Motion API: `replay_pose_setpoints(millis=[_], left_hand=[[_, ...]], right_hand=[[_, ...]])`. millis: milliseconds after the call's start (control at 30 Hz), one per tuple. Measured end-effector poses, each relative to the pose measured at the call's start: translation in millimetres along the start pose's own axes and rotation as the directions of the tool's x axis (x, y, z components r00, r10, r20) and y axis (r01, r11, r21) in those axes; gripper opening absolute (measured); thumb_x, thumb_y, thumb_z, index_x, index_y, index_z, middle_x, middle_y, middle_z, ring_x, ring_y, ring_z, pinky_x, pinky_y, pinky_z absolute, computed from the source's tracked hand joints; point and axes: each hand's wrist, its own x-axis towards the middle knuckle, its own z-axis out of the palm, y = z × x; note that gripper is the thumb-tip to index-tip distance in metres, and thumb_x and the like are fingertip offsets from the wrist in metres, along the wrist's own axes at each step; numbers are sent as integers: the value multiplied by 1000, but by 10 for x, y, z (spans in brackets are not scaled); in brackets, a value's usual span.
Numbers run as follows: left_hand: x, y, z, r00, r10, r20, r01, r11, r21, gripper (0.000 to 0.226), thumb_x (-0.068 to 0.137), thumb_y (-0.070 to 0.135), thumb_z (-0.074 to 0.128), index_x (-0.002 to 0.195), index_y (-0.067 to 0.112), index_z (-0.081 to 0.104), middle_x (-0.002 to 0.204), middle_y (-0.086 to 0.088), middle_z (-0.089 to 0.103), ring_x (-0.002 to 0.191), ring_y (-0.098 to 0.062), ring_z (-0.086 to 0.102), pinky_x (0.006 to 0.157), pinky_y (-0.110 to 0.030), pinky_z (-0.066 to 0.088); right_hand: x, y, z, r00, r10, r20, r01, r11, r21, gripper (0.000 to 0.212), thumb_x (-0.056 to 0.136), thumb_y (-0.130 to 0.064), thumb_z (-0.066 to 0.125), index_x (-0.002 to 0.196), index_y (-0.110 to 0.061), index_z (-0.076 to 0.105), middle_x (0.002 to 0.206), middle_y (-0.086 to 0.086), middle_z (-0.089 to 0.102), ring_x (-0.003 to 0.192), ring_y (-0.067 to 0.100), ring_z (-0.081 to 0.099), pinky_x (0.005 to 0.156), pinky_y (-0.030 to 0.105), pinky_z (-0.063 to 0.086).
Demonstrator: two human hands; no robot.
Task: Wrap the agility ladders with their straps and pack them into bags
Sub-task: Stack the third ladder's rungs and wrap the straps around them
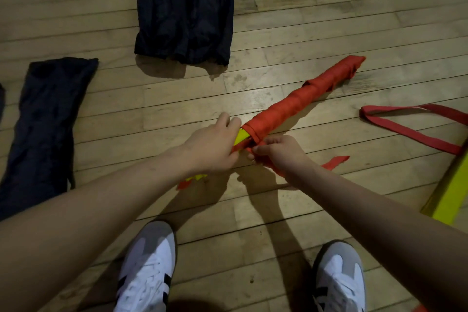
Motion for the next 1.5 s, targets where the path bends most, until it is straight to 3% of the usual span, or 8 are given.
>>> replay_pose_setpoints(millis=[200, 333, 533, 700, 833, 1200, 1400, 1500], left_hand=[[1, 46, 98, 984, -178, -13, 175, 975, -139, 49, 93, 30, 55, 126, 9, 24, 87, -8, 57, 75, -30, 60, 59, -36, 46], [-28, -68, 140, 961, -265, -72, 250, 953, -171, 59, 90, 33, 57, 133, 11, 22, 111, -15, 56, 91, -34, 60, 72, -41, 50], [-14, -43, 128, 938, -261, 225, 294, 947, -126, 55, 95, 40, 47, 135, 6, 32, 134, -19, 34, 126, -35, 34, 103, -40, 31], [-71, -165, 77, 993, -81, 89, 89, 991, -96, 54, 81, 44, 67, 112, 12, 37, 113, -10, 45, 105, -28, 49, 86, -37, 45], [-75, -91, 153, 978, -195, 68, 202, 971, -124, 51, 82, 32, 67, 109, 14, 29, 90, -9, 58, 75, -28, 58, 59, -35, 45], [-72, -139, 101, 979, -4, 206, 33, 990, -139, 54, 85, 40, 64, 120, 10, 36, 114, -7, 41, 95, -27, 54, 81, -41, 49], [-85, 23, 180, 991, -94, 98, 97, 995, -25, 49, 90, 17, 55, 126, 13, 22, 79, -4, 48, 70, -26, 54, 56, -35, 43], [-90, 18, 229, 986, -163, -28, 165, 980, 113, 56, 88, 13, 52, 134, 12, 19, 89, -7, 50, 73, -27, 53, 57, -35, 38]], right_hand=[[-17, -40, -48, 999, 45, 16, -42, 985, -167, 23, 82, 11, 48, 78, -3, 66, 68, 10, 66, 56, 16, 56, 52, 22, 40], [-35, -91, -11, 994, 86, 71, -74, 986, -149, 19, 88, 11, 47, 80, -1, 60, 70, 13, 65, 51, 15, 56, 52, 23, 44], [13, -88, 73, 998, 32, 57, -24, 991, -135, 22, 87, 13, 45, 74, 1, 58, 62, 9, 62, 46, 12, 54, 48, 20, 44], [-1, 38, 68, 996, 57, 67, -47, 989, -138, 22, 88, 10, 48, 73, -1, 59, 65, 9, 64, 46, 11, 55, 51, 21, 45], [-35, 24, 62, 994, 53, 100, -41, 992, -123, 22, 94, 1, 51, 74, -4, 61, 67, 7, 64, 47, 8, 55, 44, 16, 40], [-109, 47, 38, 997, 18, 75, -7, 988, -151, 13, 92, 4, 53, 82, 4, 62, 61, 5, 65, 47, 9, 55, 45, 14, 42], [-99, 28, 4, 995, 22, 97, -10, 992, -125, 12, 93, -3, 56, 84, -1, 63, 74, 10, 67, 54, 10, 59, 49, 15, 45], [-95, -24, 0, 988, 26, 150, -9, 994, -113, 11, 93, -4, 57, 86, -2, 64, 75, 10, 68, 55, 10, 61, 49, 16, 46]])
